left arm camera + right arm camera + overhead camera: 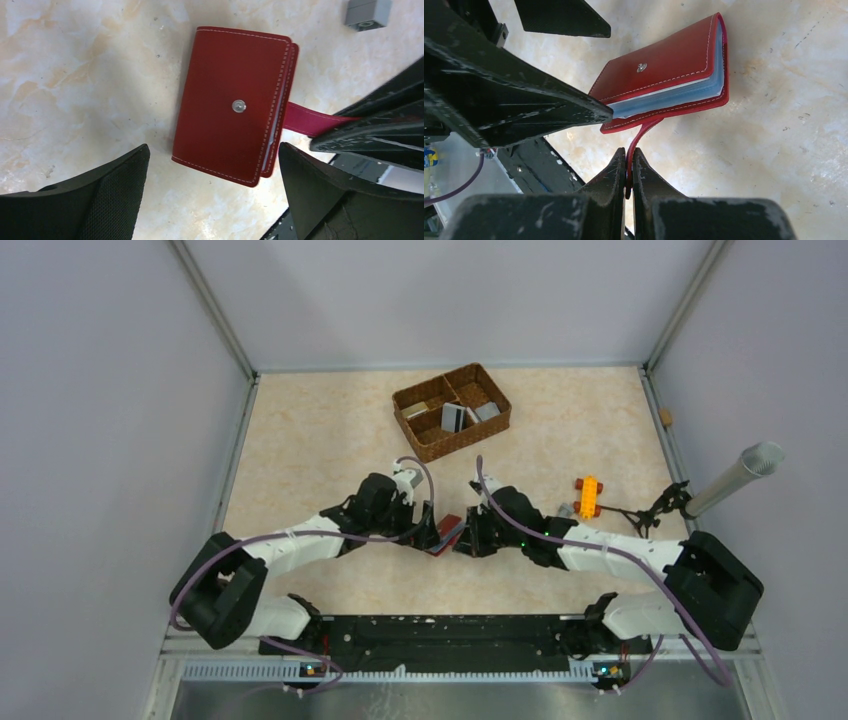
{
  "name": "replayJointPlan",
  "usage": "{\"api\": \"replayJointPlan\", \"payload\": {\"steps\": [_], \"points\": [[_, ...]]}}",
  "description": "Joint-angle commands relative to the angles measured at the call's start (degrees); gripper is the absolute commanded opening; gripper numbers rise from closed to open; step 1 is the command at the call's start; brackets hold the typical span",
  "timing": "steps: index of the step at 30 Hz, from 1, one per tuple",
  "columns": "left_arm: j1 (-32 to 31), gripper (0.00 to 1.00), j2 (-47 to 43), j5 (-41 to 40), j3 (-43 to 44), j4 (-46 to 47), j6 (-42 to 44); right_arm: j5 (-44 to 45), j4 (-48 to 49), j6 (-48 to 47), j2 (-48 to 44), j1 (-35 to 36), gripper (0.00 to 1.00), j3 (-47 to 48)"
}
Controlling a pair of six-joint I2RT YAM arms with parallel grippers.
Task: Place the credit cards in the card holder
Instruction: Open the card holder at the center of the board.
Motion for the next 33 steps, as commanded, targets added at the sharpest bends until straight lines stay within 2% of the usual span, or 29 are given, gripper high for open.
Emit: {"api": "replayJointPlan", "payload": {"steps": [1,6,13,21,27,33], "points": [[-1.20,0.96,2.29,-4.62,3.04,-1.99,2.99,-0.30,0.26,-0.64,-2.21,0.22,0.00,0.49],[-2.01,0.92,3.59,-7.09,3.78,-3.28,3.59,0.02,-0.39,-0.63,-3.01,0.20,0.00,0.23],[-3.33,0.94,4.96,-5.89,3.83,-1.70,3.95,0.08,-0.62,-0.64,-3.22,0.18,0.00,0.19],[-4.81,0.82,4.91,-15.50,4.89,-1.68,4.32,0.07,-1.57,-0.79,-4.00,0.15,0.00,0.14],[-5.70,0.82,2.20,-18.99,4.68,-1.11,6.52,-0.52,-1.69,-0.91,-4.01,0.15,0.00,-0.04],[-5.79,0.83,4.03,-19.02,5.68,1.95,8.47,-1.76,-1.46,-0.90,-3.48,0.15,0.00,-0.06]]}}
